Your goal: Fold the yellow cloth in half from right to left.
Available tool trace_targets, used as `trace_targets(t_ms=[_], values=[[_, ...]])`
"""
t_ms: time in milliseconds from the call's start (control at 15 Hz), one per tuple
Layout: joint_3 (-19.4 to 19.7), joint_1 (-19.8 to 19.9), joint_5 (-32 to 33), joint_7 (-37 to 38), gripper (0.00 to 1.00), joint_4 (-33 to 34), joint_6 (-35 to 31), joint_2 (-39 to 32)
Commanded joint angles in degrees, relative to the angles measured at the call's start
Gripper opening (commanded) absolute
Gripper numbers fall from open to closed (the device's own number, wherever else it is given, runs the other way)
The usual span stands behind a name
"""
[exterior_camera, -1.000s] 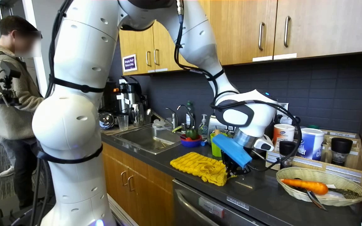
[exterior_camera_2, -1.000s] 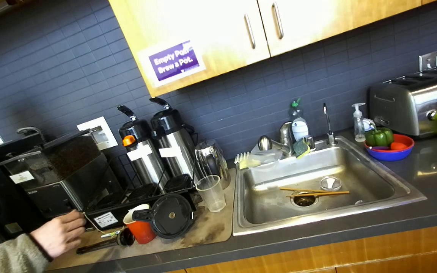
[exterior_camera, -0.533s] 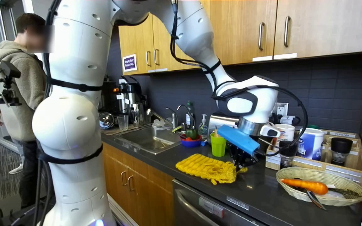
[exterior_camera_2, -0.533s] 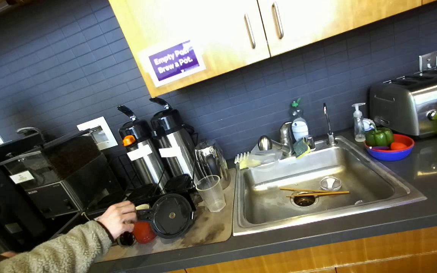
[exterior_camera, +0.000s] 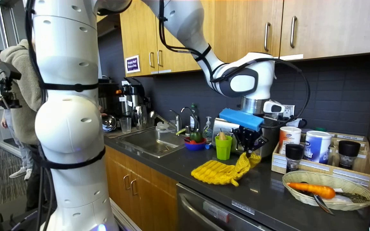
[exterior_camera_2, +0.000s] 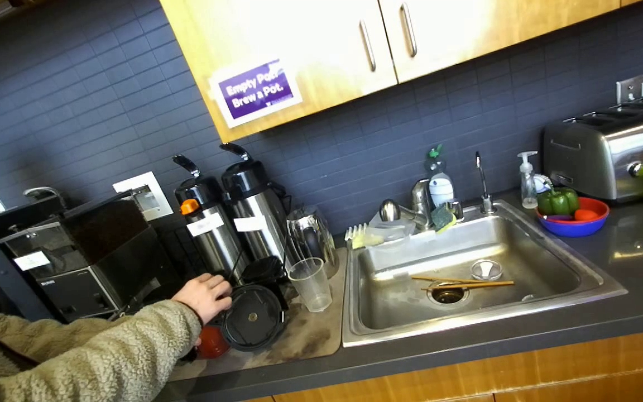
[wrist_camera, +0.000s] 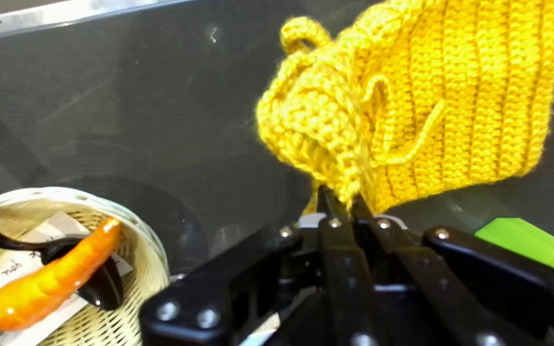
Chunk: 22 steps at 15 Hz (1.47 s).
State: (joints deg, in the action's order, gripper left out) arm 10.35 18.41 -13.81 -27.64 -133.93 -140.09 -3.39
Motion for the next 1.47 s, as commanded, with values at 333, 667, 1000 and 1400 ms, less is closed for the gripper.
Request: trace_targets(t_ms=[333, 667, 1000, 1400], values=[[-0.99, -6.49, 11.36, 12.28, 0.01, -10.93, 0.09, 15.96], [-3.29, -11.03, 11.08, 14.49, 0.01, -14.92, 1.59, 20.24], [-4.81, -15.13, 9.82, 14.3, 0.01, -16.99, 3.92, 19.31], [-5.33, -17.64, 8.61, 14.05, 0.01, -17.23, 5.45, 17.0]])
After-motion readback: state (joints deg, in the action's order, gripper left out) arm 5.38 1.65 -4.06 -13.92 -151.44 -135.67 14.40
